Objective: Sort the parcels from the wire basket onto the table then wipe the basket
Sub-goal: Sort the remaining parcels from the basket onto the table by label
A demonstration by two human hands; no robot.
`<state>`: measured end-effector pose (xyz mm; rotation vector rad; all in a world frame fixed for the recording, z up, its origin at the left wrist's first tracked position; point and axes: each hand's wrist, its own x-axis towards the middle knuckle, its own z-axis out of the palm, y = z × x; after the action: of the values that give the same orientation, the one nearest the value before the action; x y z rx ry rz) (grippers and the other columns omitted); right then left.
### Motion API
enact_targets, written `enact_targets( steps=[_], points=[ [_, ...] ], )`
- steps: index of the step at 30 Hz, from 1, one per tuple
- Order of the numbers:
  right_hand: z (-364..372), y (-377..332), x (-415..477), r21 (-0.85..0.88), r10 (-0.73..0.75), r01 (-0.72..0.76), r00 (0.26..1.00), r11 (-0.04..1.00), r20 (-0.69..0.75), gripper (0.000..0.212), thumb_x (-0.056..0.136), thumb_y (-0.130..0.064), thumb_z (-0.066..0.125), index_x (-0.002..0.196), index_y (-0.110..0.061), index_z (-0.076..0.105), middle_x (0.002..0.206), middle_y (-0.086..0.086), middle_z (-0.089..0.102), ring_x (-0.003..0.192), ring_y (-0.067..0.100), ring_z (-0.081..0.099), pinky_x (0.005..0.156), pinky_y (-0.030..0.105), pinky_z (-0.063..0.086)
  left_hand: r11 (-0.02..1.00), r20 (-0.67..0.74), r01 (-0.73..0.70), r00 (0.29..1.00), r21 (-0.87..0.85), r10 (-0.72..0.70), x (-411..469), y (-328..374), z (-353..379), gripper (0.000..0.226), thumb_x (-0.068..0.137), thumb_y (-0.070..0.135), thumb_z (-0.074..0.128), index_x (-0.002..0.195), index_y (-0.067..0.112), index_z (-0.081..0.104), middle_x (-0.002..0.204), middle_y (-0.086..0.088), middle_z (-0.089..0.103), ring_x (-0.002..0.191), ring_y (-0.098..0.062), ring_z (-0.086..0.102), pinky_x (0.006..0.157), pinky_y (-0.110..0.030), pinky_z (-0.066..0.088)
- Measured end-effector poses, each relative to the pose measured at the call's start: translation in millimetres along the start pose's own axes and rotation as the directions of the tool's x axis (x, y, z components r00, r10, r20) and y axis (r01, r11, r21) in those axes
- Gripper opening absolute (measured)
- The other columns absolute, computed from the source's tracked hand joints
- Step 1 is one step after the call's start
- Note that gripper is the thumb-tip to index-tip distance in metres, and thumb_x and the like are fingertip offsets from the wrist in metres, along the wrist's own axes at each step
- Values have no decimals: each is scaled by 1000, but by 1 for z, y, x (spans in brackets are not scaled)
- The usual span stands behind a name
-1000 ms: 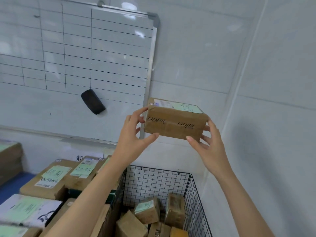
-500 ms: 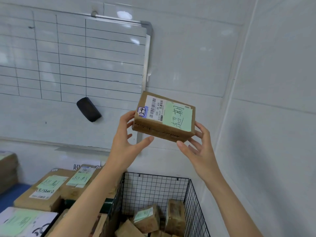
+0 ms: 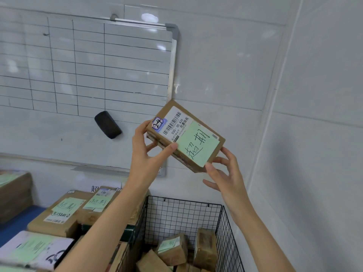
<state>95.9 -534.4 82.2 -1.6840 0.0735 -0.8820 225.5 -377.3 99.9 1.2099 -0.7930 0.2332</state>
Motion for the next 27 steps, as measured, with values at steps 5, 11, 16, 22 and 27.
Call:
enact_targets(
  steps=[5, 11, 16, 22, 27],
  points=[
    [-6, 5, 0, -27, 0, 0, 1000, 1000, -4, 62, 73, -51, 69, 128, -39, 44, 136, -19, 49, 115, 5, 62, 82, 27, 58, 1000, -45, -6, 999, 28, 8, -5, -1, -2, 74, 70, 39, 80, 131, 48, 41, 139, 8, 34, 118, -15, 58, 92, -44, 57],
    [-8, 2, 8, -32, 8, -5, 996, 999, 89, 70, 74, -46, 69, 135, -49, 34, 139, -14, 50, 114, 6, 64, 90, 30, 56, 998, -64, -45, 997, 33, 47, -14, 2, -4, 72, 80, 16, 81, 132, 42, 38, 139, 5, 35, 120, -13, 57, 84, -24, 56],
    [9, 3, 10, -25, 18, -14, 990, 1000, 142, 71, 72, -45, 71, 135, -51, 37, 132, -11, 56, 108, 11, 67, 98, 42, 53, 997, -142, -71, 988, -40, 64, -21, 8, -12, 65, 73, 18, 80, 118, 38, 38, 141, 2, 40, 121, -17, 58, 76, -16, 54],
    [48, 7, 6, 64, 26, -43, 970, 997, 241, 58, 75, -41, 69, 129, -42, 48, 124, -17, 61, 108, 8, 67, 94, 36, 56, 997, -203, -77, 976, 18, 79, -36, 20, -37, 64, 85, -2, 70, 128, 33, 37, 141, 2, 44, 124, -10, 55, 80, -13, 52],
    [88, 9, -6, 121, 49, -99, 930, 988, 365, 54, 73, -48, 68, 124, -46, 50, 130, -9, 60, 111, 11, 66, 82, 25, 58, 981, -208, -54, 974, 184, 92, -57, 33, -73, 74, 88, 3, 71, 141, 38, 32, 144, 14, 44, 125, -1, 52, 82, -11, 51]
  ],
)
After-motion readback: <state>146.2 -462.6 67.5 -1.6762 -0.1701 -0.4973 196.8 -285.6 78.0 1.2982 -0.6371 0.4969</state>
